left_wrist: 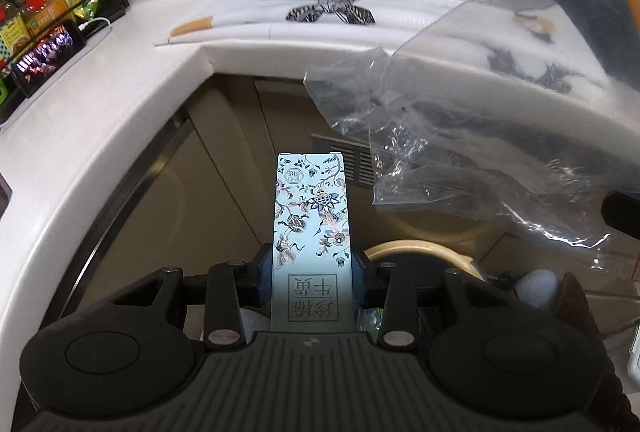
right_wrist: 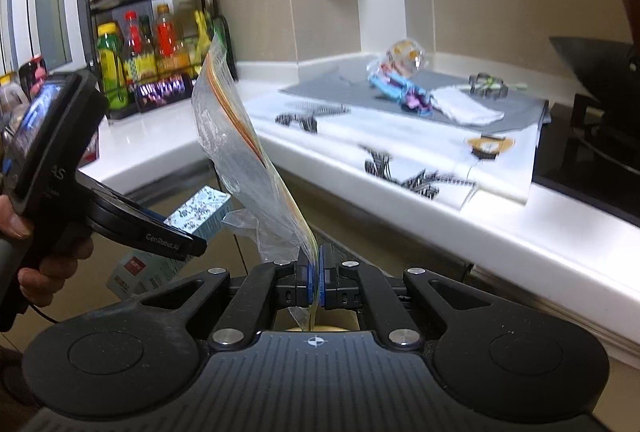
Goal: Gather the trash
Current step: 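Carry the paper box and zip bag with both tools down toward the bin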
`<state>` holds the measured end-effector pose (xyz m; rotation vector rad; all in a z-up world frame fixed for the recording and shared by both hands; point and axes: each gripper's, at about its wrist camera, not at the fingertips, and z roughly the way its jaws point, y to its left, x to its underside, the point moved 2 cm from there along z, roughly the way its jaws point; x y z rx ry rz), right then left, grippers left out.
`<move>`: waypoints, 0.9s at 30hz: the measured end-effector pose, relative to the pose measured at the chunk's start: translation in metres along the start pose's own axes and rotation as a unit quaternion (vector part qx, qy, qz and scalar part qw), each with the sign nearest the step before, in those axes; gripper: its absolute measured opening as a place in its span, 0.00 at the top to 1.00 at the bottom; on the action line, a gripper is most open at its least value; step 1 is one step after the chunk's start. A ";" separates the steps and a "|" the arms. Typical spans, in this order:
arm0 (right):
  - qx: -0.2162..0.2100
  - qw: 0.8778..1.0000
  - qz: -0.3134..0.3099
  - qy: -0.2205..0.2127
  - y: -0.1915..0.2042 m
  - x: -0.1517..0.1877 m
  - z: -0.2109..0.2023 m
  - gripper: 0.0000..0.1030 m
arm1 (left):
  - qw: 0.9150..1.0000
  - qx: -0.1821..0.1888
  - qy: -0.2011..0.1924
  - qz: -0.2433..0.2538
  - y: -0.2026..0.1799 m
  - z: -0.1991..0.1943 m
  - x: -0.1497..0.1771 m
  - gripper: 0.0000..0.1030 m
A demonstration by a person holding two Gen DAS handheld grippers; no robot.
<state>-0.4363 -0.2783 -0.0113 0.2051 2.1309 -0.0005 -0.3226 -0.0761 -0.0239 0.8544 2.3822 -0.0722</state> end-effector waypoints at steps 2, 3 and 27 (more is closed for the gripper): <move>0.005 1.000 0.000 0.010 -0.001 0.004 0.005 0.97 | 1.000 0.002 0.006 0.001 -0.002 0.004 0.002 0.58; 0.008 1.000 0.001 0.015 -0.002 0.007 0.007 0.97 | 1.000 0.002 0.008 0.001 -0.003 0.006 0.003 0.58; 0.039 0.993 0.019 0.111 -0.020 0.053 0.060 0.97 | 0.996 0.020 0.089 -0.004 -0.012 0.074 0.018 0.58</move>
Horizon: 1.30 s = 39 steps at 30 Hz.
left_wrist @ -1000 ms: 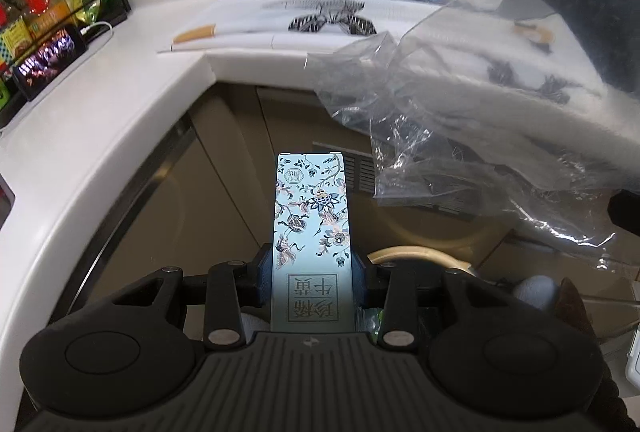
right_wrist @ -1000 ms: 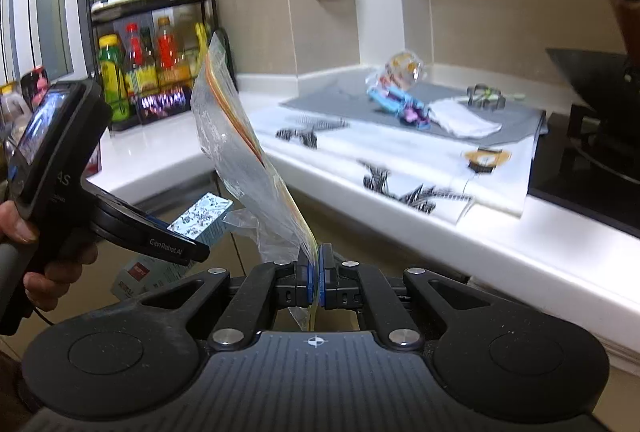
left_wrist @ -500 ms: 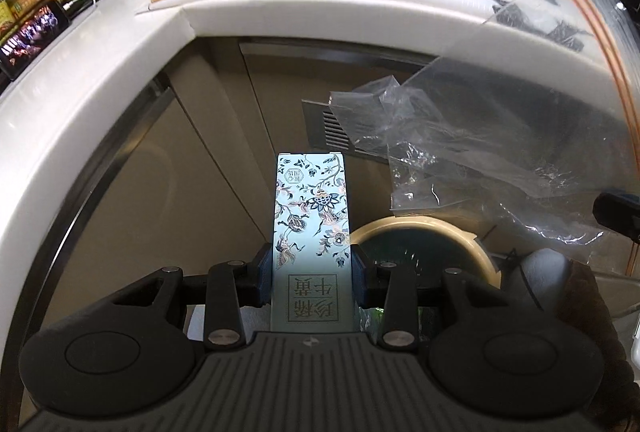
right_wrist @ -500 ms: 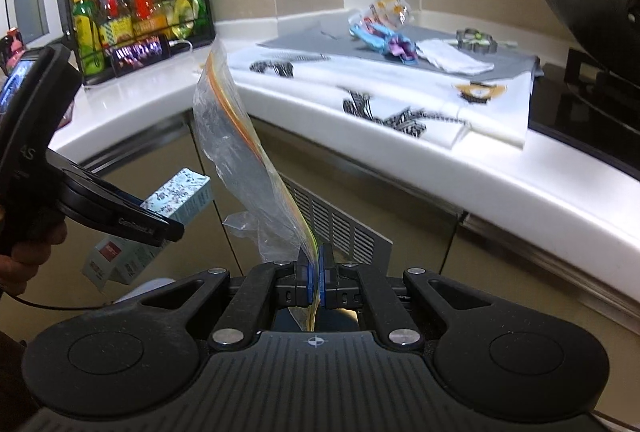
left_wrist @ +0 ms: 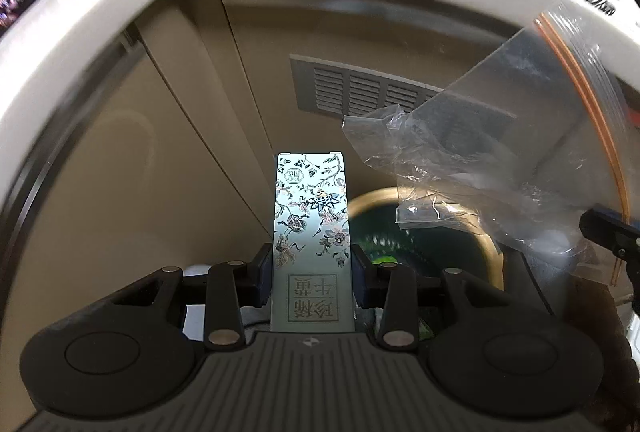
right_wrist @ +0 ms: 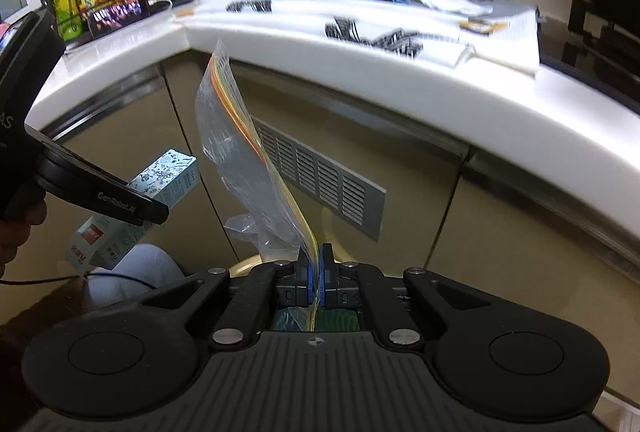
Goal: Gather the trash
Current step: 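Carry the paper box and zip bag with both tools down toward the bin, then open left tool to drop the paper box while right tool drops the zip bag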
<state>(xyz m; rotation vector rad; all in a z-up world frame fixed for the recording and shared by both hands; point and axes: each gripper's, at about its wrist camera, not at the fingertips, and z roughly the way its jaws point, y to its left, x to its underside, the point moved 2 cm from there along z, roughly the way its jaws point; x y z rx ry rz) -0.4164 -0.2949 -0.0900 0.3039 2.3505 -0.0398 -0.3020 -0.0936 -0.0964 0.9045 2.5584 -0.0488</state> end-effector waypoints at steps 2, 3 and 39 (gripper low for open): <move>0.002 1.000 0.005 0.012 -0.003 0.003 0.007 0.97 | 1.000 0.005 0.010 -0.003 0.001 0.009 0.000 0.58; 0.003 1.000 0.009 0.019 -0.004 0.005 0.011 0.97 | 1.000 0.003 0.014 -0.002 0.001 0.014 0.000 0.58; 0.023 0.982 0.034 0.183 -0.014 0.040 0.105 0.97 | 0.994 0.028 0.106 0.030 -0.040 0.104 -0.009 0.58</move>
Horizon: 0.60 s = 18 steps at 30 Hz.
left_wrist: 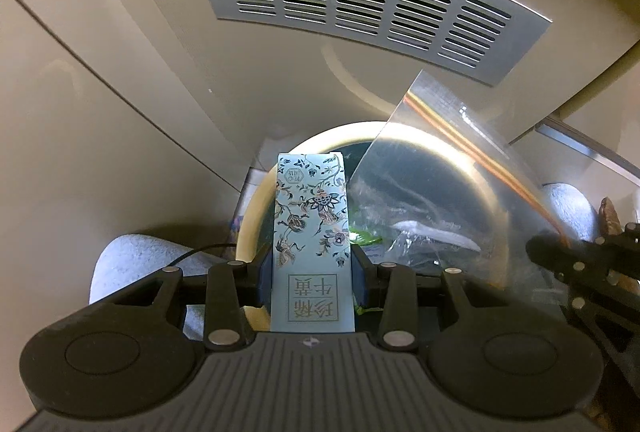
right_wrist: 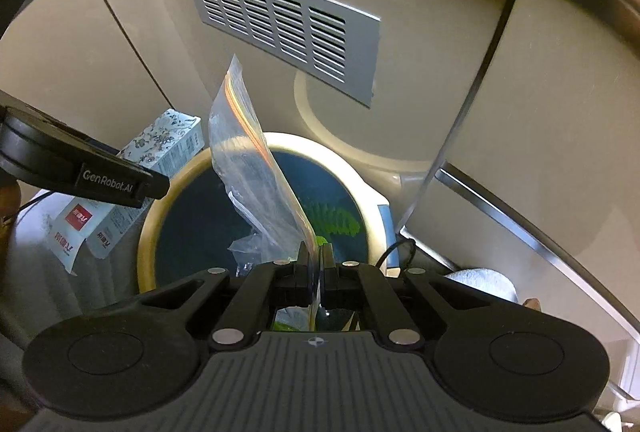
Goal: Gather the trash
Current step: 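Open left tool to drop the paper box while right tool drops the zip bag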
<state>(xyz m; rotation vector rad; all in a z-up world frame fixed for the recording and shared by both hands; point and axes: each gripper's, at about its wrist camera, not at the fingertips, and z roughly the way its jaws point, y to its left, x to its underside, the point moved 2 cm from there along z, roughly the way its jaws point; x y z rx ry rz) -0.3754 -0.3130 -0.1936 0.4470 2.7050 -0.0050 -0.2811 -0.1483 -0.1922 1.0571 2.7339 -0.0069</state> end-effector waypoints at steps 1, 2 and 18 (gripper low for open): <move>-0.001 1.000 0.002 0.002 -0.001 0.001 0.001 0.97 | 1.000 -0.002 0.001 0.002 -0.003 0.004 -0.003 0.58; -0.001 1.000 0.005 0.005 -0.002 0.001 0.003 0.97 | 1.000 -0.004 0.002 0.005 -0.005 0.007 -0.003 0.58; 0.011 0.999 0.018 0.028 -0.006 0.001 0.017 0.96 | 0.999 -0.018 0.026 0.021 -0.019 0.036 -0.003 0.58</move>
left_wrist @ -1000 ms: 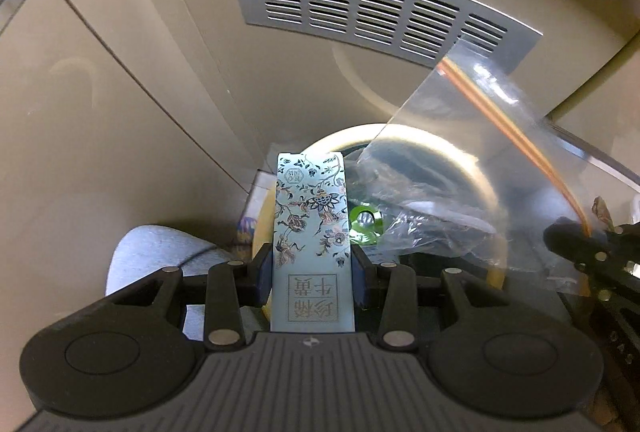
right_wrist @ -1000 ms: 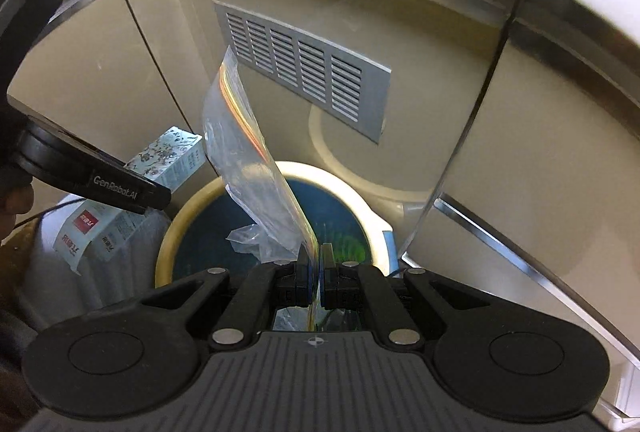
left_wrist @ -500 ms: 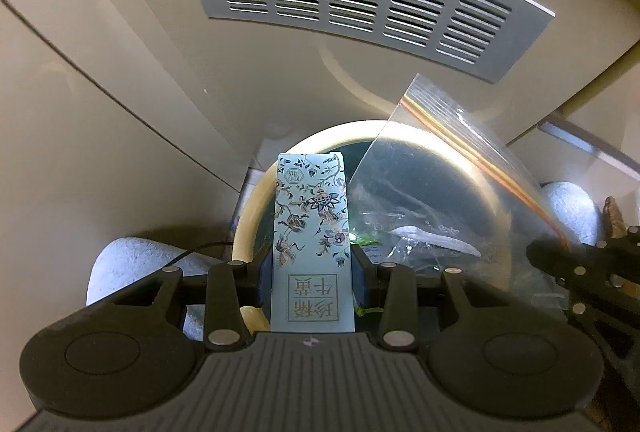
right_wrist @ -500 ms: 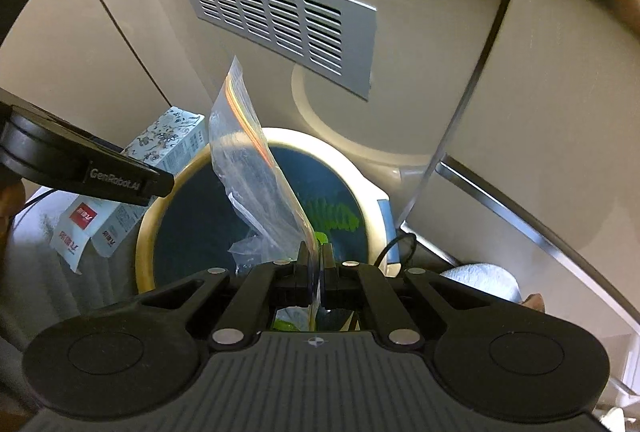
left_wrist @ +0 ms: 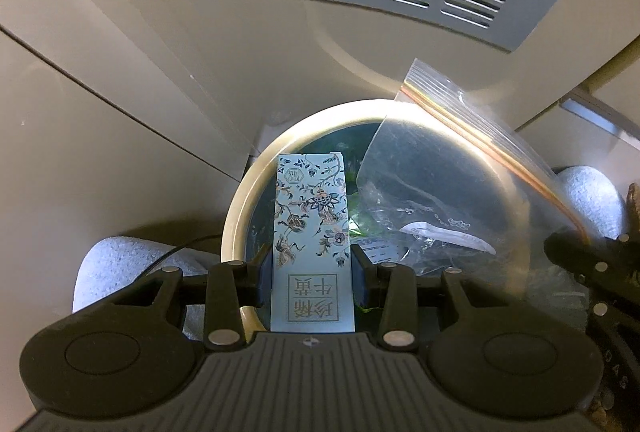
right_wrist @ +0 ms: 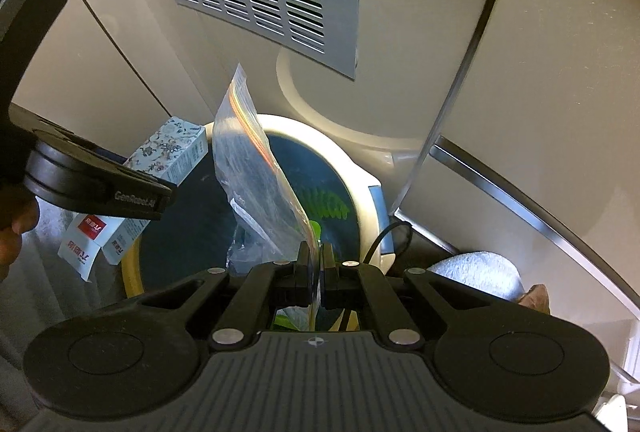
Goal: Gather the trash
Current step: 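Open left tool to drop the paper box while right tool drops the zip bag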
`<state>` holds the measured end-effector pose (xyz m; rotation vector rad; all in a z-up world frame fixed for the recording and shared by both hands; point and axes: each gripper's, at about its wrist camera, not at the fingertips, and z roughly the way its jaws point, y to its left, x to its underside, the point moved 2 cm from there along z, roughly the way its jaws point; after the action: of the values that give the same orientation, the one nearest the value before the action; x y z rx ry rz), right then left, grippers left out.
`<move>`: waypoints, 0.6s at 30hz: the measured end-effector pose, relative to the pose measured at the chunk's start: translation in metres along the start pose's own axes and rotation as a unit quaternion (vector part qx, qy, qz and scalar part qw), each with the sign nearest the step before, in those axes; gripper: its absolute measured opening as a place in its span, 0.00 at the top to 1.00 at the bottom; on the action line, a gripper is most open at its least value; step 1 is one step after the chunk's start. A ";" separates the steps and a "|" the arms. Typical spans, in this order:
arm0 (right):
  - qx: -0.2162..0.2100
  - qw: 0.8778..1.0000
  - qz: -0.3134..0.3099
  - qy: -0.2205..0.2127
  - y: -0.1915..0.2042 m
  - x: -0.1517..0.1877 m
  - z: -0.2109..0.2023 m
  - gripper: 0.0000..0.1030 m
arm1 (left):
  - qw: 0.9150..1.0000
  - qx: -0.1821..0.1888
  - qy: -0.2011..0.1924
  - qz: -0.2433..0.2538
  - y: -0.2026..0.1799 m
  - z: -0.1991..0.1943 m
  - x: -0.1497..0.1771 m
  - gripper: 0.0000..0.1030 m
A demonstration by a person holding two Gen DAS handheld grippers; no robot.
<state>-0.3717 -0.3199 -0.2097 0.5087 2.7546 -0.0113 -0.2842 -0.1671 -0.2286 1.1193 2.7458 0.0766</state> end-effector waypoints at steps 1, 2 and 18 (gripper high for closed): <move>0.002 1.000 -0.001 0.001 0.000 -0.001 0.000 0.96 | 1.000 -0.001 0.001 0.000 -0.001 -0.001 0.001 0.58; 0.002 1.000 -0.002 0.001 0.000 -0.001 0.001 0.96 | 1.000 -0.001 0.001 0.000 -0.001 0.000 0.001 0.58; 0.044 0.999 -0.002 -0.028 0.006 -0.004 -0.013 0.18 | 0.999 -0.013 -0.031 0.007 0.005 -0.010 0.003 0.00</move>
<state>-0.3703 -0.3144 -0.1958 0.5170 2.7103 -0.1463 -0.2848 -0.1613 -0.2184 1.1159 2.6758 0.0775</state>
